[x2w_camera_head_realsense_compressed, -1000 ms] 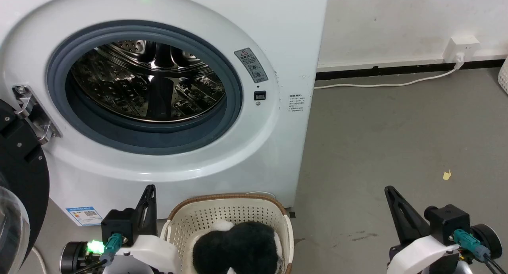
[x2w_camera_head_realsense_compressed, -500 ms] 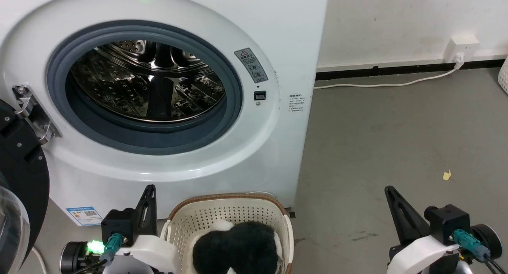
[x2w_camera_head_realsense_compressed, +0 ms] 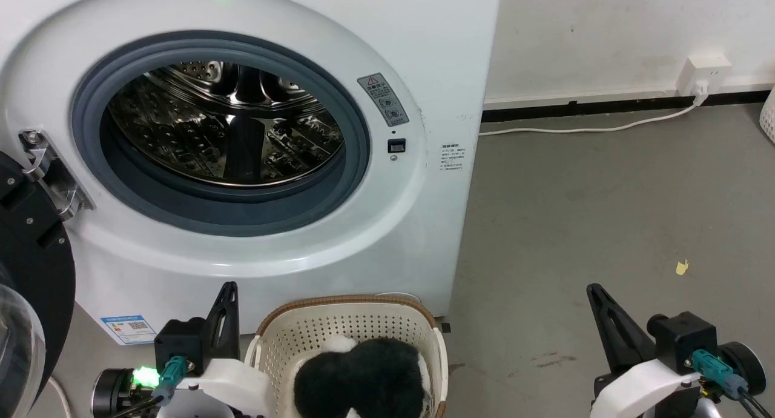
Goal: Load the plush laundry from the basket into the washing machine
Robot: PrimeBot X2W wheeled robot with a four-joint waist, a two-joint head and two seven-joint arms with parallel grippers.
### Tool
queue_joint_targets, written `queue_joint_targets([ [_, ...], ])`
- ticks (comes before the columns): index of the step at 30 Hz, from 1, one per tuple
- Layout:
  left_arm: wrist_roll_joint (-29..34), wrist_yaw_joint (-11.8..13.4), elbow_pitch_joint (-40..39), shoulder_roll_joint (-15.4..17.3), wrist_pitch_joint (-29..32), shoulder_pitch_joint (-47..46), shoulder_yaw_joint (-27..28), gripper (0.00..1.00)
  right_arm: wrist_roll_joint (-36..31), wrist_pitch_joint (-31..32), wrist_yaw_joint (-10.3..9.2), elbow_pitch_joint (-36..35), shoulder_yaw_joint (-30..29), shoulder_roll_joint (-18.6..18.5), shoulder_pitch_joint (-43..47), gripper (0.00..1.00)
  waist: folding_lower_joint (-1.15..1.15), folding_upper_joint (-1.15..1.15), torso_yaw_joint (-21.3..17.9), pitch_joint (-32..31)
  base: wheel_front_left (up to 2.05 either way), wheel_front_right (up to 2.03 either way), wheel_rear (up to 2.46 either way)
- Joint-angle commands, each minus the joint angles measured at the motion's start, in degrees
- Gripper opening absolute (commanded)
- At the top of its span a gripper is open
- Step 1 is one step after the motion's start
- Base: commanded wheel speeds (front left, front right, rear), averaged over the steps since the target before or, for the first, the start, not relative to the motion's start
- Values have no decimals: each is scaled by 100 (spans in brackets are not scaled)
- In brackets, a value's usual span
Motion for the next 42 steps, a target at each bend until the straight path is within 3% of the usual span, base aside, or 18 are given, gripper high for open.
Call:
queue_joint_targets([
  [1, 10, -25, -24, 1, 2, -26, 1, 0, -43, 3, -5, -24, -7, 14, -66, 0, 0, 0, 0, 0, 0, 0, 0],
  [9, 10, -25, -24, 1, 2, -26, 1, 0, -43, 3, -5, -24, -7, 14, -66, 0, 0, 0, 0, 0, 0, 0, 0],
  [10, 0, 0, 1, 0, 0, 0, -2, 100, 0, 0, 0, 1, -1, 0, 0, 100, 0, 0, 0, 0, 0, 0, 0],
  [42, -723, 217, 574, 0, -204, -261, -517, 100, 446, -284, -1, 151, -90, 2, 30, 100, 0, 0, -46, 192, 0, 0, 0],
])
